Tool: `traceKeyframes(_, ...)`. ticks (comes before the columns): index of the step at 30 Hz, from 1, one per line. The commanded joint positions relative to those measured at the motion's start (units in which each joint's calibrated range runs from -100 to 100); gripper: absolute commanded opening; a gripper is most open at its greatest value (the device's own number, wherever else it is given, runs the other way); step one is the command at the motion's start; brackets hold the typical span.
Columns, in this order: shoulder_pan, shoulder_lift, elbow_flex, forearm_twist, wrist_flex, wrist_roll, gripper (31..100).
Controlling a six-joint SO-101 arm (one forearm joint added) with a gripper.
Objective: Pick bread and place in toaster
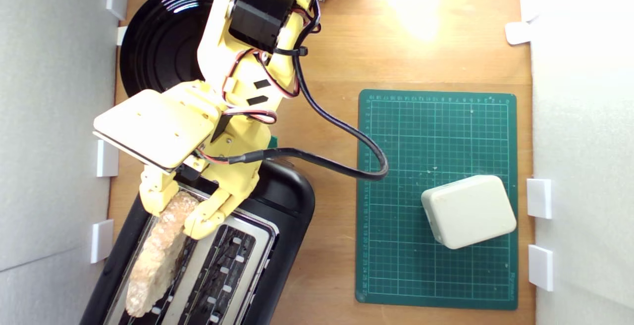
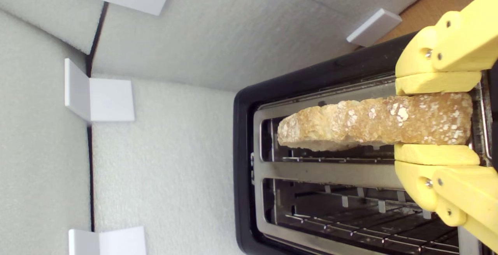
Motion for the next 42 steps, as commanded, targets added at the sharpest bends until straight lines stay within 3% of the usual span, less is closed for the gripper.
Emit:
traceKeyframes(1, 0.14, 0.18, 0.86, -1.07, 0.61, 0.28, 52.2)
traceKeyframes(4, 0.14, 0.09, 0.86, -1.07, 0.61, 0.34, 56.1)
traceKeyframes(12, 0.06, -0.66, 0.86, -1.16, 0.61, 0.34, 57.9)
traceKeyframes(17, 0.06, -0.74, 0.77, -1.16, 0.61, 0.39, 65.6)
traceKeyframes(25, -0.10, -2.49, 0.77, -1.98, 0.61, 0.44, 72.3)
traceKeyframes(42, -0.50, -14.72, 0.68, -1.98, 0.35, 1.07, 73.1)
